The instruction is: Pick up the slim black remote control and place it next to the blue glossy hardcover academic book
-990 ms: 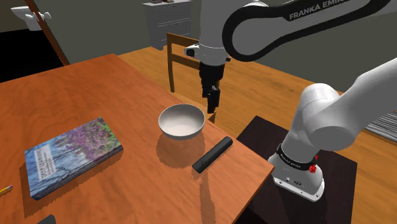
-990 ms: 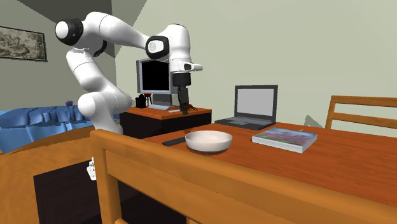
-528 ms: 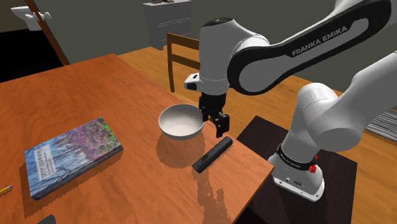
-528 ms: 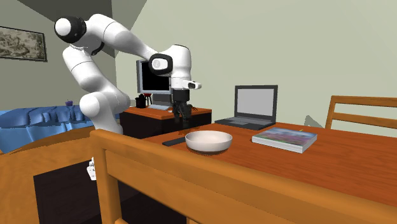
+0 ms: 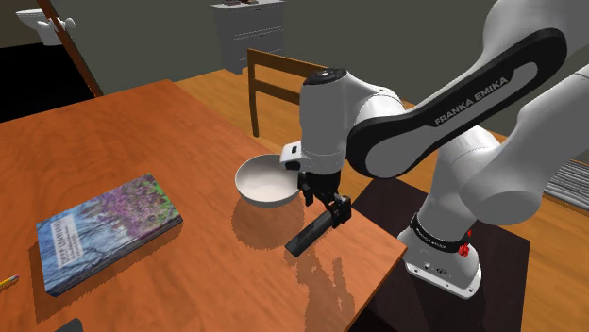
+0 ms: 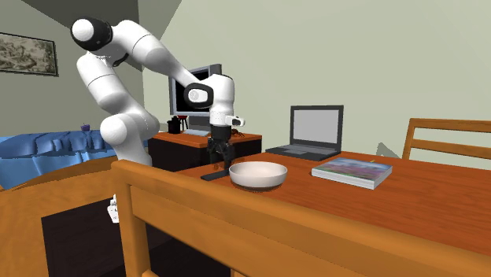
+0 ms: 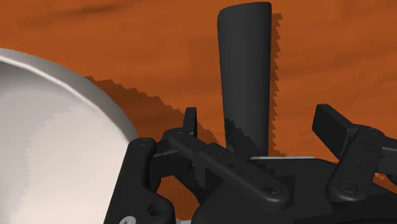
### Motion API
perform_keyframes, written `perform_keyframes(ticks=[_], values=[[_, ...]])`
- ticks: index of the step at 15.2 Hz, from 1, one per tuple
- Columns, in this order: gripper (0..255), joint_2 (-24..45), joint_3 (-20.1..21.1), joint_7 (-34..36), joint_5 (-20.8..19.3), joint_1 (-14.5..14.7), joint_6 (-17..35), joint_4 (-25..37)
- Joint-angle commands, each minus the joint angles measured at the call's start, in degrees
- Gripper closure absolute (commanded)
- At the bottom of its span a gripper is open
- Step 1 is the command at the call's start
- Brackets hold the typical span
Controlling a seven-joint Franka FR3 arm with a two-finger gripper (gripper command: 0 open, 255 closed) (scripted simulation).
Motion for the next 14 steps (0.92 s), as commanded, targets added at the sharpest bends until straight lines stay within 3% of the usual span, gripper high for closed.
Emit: perform_keyframes(ticks=[1, 3, 11, 12, 14], values=[[0, 1.4, 0.2, -0.1, 0.2, 0.1, 2.3, -0.9], [0, 3.2, 0.4, -0.2, 0.6, 0.3, 5.2, -2.0], [0, 3.2, 0.4, -0.2, 0.6, 0.3, 5.1, -2.0], [255, 3.2, 0.4, -0.2, 0.6, 0.3, 5.1, -2.0], [255, 3.2, 0.4, -0.2, 0.6, 0.3, 5.1, -2.0]])
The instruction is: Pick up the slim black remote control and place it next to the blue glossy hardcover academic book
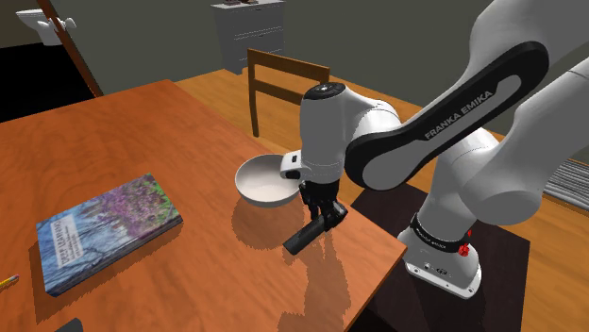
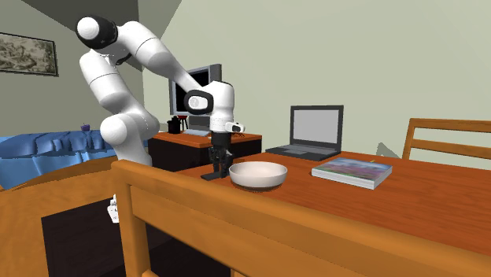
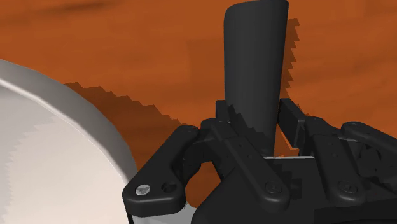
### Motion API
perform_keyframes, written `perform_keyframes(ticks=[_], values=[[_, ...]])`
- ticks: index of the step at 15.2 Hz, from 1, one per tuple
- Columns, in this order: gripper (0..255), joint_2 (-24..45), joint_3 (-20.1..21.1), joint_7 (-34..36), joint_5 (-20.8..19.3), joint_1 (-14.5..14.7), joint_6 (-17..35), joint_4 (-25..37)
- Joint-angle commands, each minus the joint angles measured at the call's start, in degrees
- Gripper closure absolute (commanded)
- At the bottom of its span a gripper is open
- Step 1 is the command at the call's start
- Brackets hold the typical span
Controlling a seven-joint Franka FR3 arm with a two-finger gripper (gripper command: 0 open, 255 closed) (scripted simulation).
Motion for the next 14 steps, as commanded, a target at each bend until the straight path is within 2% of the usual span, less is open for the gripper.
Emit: perform_keyframes(ticks=[1, 7, 14], values=[[255, 0.1, 0.0, 0.0, 0.0, 0.0, 0.0, -0.1], [255, 0.1, 0.0, 0.0, 0.0, 0.0, 0.0, -0.2], [255, -4.8, -0.4, 0.4, -0.6, -0.2, -7.7, 2.6]])
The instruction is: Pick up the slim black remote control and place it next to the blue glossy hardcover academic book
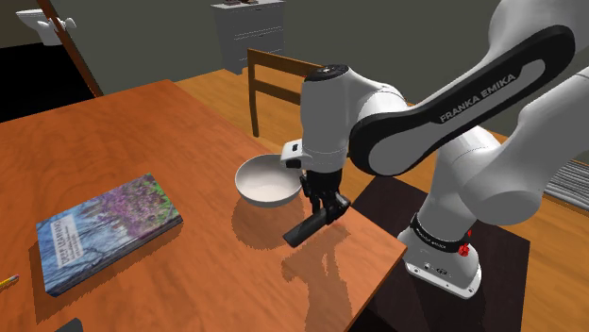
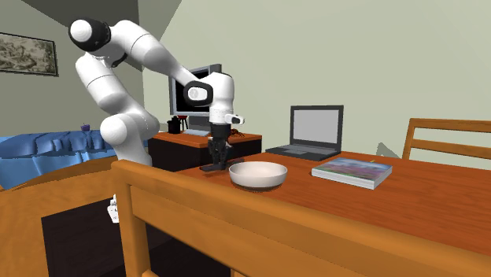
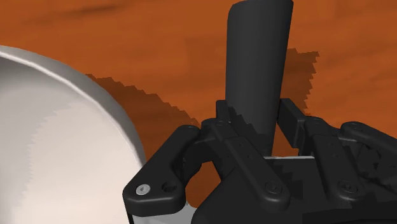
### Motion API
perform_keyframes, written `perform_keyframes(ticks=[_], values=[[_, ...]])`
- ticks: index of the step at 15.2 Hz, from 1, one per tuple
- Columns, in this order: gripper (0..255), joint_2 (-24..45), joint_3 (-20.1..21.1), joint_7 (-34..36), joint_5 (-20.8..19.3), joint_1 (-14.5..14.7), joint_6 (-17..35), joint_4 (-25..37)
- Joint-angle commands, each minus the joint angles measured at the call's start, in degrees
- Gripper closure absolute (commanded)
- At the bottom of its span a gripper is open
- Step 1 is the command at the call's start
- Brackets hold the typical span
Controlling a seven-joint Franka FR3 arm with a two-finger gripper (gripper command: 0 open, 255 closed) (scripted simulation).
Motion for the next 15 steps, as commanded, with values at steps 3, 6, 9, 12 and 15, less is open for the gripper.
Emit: perform_keyframes(ticks=[3, 6, 9, 12, 15], values=[[255, -2.2, -0.3, 0.2, -0.4, -0.2, -4.1, 1.9], [255, -3.7, -0.5, 0.3, -0.7, -0.2, -7.1, 3.4], [255, -4.9, -0.7, 0.5, -0.9, -0.3, -10.0, 5.0], [255, -6.0, -0.9, 0.6, -1.2, -0.4, -12.8, 6.8], [255, -0.7, -1.5, -0.2, -2.0, -1.4, -11.2, 10.5]])
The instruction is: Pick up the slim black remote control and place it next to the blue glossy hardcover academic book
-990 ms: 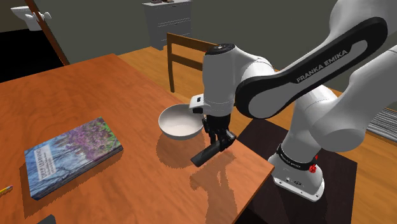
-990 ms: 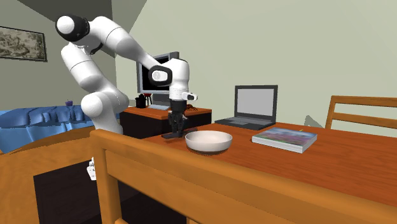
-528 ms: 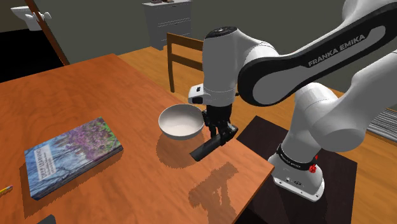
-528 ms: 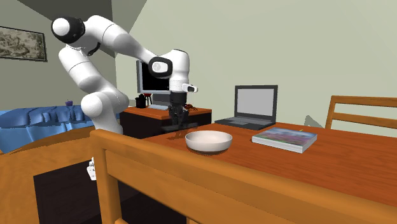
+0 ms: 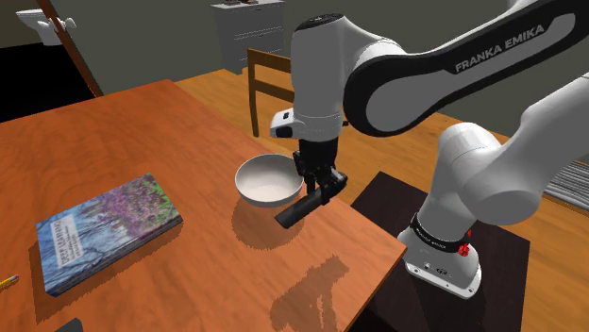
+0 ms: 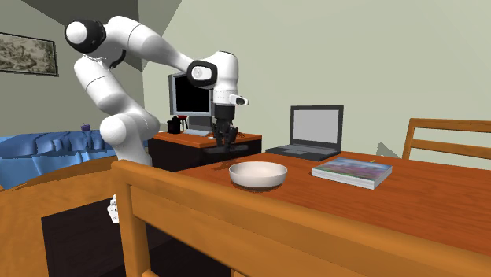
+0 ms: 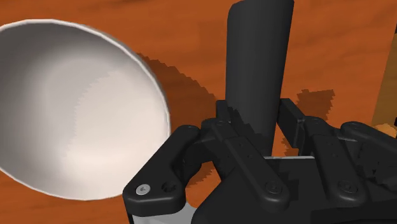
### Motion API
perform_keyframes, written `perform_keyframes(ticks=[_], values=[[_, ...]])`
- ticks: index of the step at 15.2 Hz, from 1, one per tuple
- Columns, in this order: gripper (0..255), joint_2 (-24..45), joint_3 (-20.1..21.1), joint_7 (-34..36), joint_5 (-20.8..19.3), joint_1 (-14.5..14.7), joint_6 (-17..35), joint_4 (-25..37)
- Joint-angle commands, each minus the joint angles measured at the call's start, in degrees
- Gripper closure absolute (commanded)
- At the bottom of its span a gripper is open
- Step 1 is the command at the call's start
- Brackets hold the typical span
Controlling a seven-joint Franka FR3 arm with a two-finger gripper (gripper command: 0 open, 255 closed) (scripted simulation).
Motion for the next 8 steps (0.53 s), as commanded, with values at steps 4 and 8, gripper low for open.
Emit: perform_keyframes(ticks=[4, 8], values=[[255, 11.7, -1.2, -1.7, -1.9, -2.0, 2.3, 9.2], [255, 20.9, -2.0, -2.8, -3.1, -3.1, 3.0, 17.7]])
